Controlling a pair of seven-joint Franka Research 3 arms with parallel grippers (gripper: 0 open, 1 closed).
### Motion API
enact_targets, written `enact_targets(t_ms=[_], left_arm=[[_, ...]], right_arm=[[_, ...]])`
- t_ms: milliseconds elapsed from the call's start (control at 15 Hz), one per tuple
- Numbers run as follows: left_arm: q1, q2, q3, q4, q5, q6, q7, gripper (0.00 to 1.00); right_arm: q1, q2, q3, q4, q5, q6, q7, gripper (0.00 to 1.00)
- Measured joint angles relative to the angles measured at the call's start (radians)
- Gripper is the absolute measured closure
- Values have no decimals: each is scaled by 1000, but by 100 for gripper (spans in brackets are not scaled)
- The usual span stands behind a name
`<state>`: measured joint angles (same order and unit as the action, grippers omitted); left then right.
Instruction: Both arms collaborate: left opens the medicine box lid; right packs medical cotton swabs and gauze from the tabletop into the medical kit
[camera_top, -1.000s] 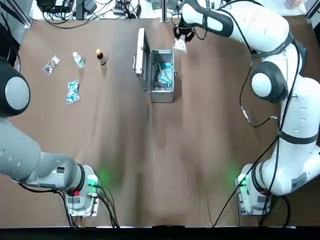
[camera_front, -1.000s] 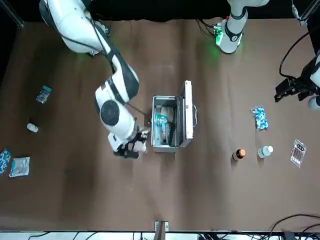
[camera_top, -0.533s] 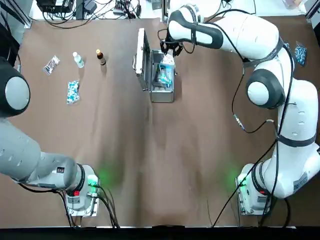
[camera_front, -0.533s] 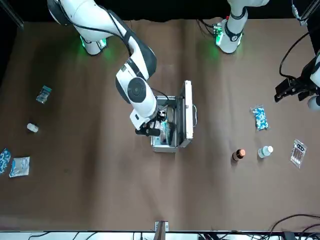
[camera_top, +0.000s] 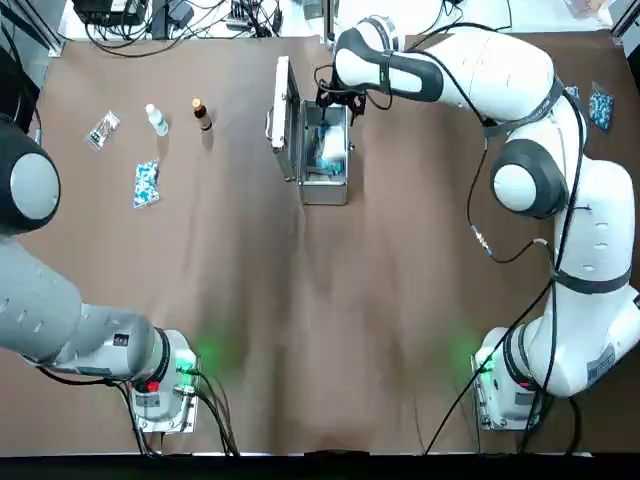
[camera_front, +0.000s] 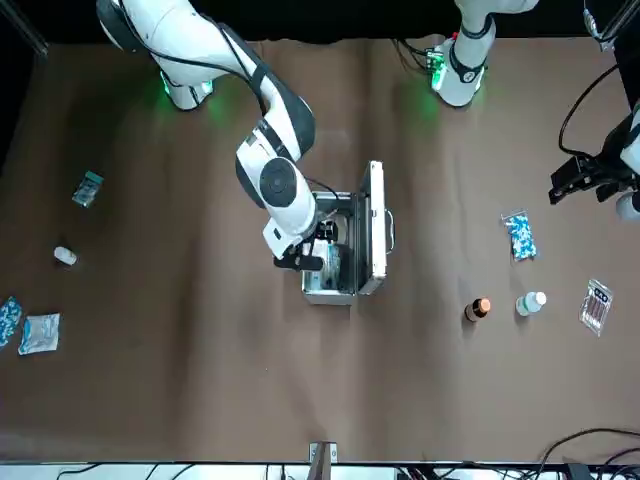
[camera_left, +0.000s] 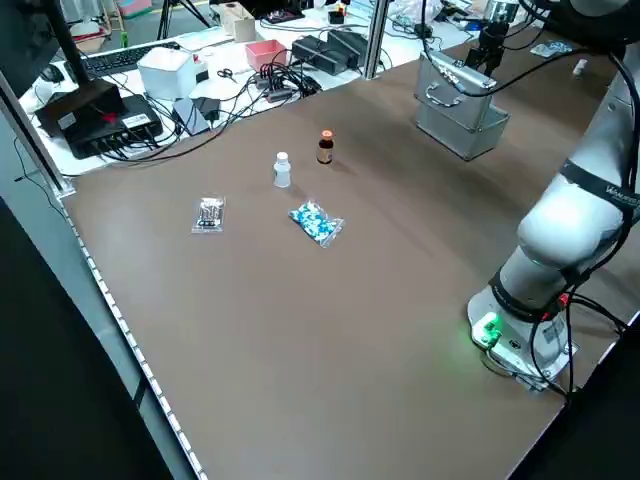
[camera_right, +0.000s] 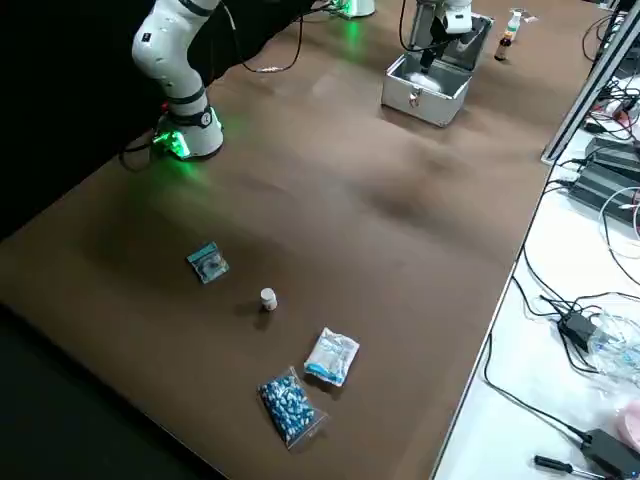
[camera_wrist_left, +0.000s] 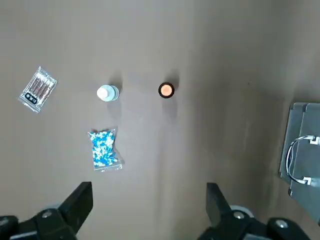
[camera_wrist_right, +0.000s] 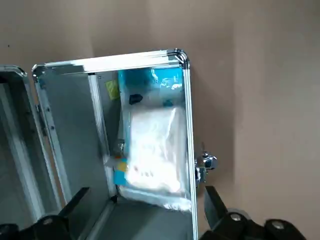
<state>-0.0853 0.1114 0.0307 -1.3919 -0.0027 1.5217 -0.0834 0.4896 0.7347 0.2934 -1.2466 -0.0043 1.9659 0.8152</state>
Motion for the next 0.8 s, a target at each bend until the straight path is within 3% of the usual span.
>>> enact_targets(t_ms=[400,800], left_arm=[[0,0,0,0,0,0,0,0],[0,0,0,0,0,0,0,0]], right_arm=[[-12,-8,-5,11,0,1,3,1],[-198,-90,-14,24,-2,-8,-89,1]])
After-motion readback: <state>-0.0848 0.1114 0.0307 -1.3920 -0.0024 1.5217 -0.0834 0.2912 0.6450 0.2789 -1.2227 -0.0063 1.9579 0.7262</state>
